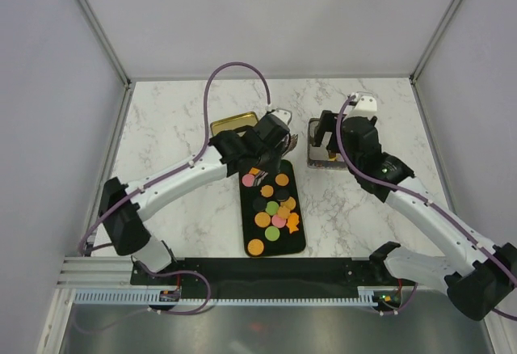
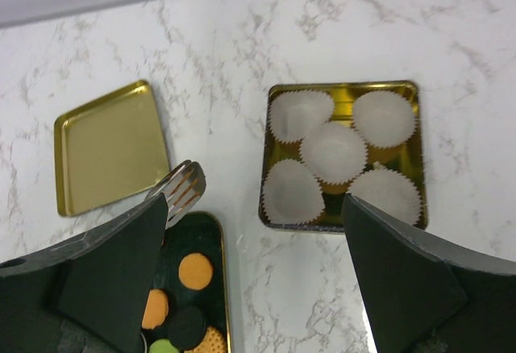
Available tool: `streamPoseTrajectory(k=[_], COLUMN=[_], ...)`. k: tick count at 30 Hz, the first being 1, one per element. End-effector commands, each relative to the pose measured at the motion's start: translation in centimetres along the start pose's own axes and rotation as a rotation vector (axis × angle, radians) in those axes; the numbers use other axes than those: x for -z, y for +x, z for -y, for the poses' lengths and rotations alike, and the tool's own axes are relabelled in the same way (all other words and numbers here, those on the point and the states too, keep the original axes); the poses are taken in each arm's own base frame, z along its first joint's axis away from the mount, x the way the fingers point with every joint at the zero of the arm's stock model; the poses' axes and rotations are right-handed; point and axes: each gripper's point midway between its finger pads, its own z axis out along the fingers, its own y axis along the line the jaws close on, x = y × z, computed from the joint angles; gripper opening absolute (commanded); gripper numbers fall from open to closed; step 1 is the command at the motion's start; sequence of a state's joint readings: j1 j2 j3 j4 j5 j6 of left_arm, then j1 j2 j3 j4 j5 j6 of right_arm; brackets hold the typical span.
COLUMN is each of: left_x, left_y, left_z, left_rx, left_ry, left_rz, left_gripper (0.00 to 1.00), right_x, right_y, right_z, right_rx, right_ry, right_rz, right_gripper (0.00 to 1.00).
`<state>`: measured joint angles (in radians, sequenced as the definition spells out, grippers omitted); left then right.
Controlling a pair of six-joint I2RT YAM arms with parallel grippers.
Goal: Pack the cookies
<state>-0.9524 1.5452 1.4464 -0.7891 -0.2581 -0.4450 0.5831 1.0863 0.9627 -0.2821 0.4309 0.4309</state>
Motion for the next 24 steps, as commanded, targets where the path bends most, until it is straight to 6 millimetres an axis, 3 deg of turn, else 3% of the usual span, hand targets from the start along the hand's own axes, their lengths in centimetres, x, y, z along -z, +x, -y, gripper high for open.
streamPoseTrajectory(k=[1, 2, 3, 9, 14, 24], left_x=[-1.8, -3.5, -3.7, -8.0, -10.6, -13.0], left_y=[-6.8, -7.2, -8.9, -11.9, -12.5, -12.3], left_z=[2.3, 2.7, 3.3, 5.0, 4.8, 5.1], left_rx=[0.042, 0.046, 0.048, 0.026, 0.027, 0.023], left_ry=[0.082, 0.079, 0.087, 0.09, 0.082, 0.091], left_rz=[0.165, 0.157, 0.188, 0.208, 0.193, 0.167], left_gripper=[0.15, 0.15, 0.15, 0.15, 0.16, 0.2], right_x=[2.2, 2.6, 2.8, 4.5, 5.4, 5.4], right_y=[-4.6, -5.2, -5.3, -6.6, -6.9, -6.2], right_z=[2.8, 2.8, 2.8, 3.3, 3.6, 3.2], right_rx=[-0.02, -0.025, -0.023, -0.034, -0.037, -0.032], right_ry=[0.125, 0.125, 0.127, 0.124, 0.115, 0.085], right_rz=[0.116, 0.127, 0.127, 0.155, 0.165, 0.145], right_gripper=[0.98, 0.98, 0.98, 0.98, 0.98, 0.98])
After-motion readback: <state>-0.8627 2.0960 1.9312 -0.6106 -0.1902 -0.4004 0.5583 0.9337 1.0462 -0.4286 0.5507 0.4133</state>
